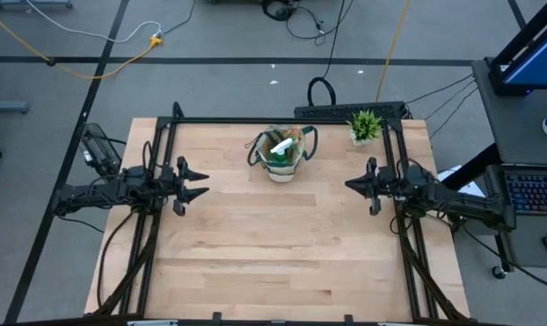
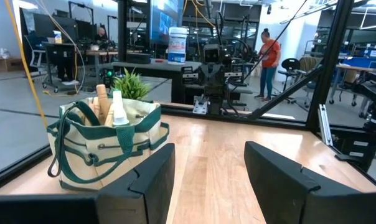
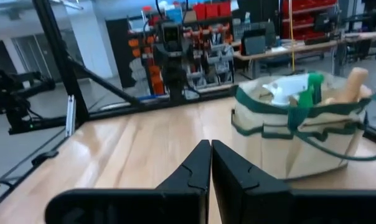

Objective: Pick & Place Garden tools in Gardening bag
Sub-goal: Return to Home Position

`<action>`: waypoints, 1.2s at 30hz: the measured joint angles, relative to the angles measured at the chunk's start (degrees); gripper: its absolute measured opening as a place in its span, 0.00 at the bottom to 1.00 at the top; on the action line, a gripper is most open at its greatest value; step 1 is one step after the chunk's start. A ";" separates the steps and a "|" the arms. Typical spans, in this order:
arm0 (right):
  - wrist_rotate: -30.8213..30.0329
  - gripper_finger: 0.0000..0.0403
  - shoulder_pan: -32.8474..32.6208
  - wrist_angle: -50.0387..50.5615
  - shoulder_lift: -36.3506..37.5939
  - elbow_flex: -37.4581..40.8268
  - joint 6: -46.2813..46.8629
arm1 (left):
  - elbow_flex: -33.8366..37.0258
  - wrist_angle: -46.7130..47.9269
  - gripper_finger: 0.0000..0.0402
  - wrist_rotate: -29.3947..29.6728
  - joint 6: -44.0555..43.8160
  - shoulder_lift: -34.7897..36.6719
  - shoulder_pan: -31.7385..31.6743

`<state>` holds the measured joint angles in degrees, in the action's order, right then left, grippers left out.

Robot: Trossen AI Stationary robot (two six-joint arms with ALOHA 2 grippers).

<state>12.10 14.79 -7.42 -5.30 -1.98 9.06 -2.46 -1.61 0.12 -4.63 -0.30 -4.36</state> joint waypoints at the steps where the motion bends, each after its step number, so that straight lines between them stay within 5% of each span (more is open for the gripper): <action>1: 0.02 0.02 0.00 0.76 -0.04 0.00 0.38 | 0.00 0.18 0.50 0.00 -0.17 0.00 0.00; 36: 0.04 0.02 0.00 0.13 -0.02 0.22 0.74 | 0.00 1.47 0.50 -0.02 -0.14 0.00 0.00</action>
<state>12.14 14.79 -7.29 -5.32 -1.76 9.80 -2.46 -0.14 0.10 -4.78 -0.30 -4.36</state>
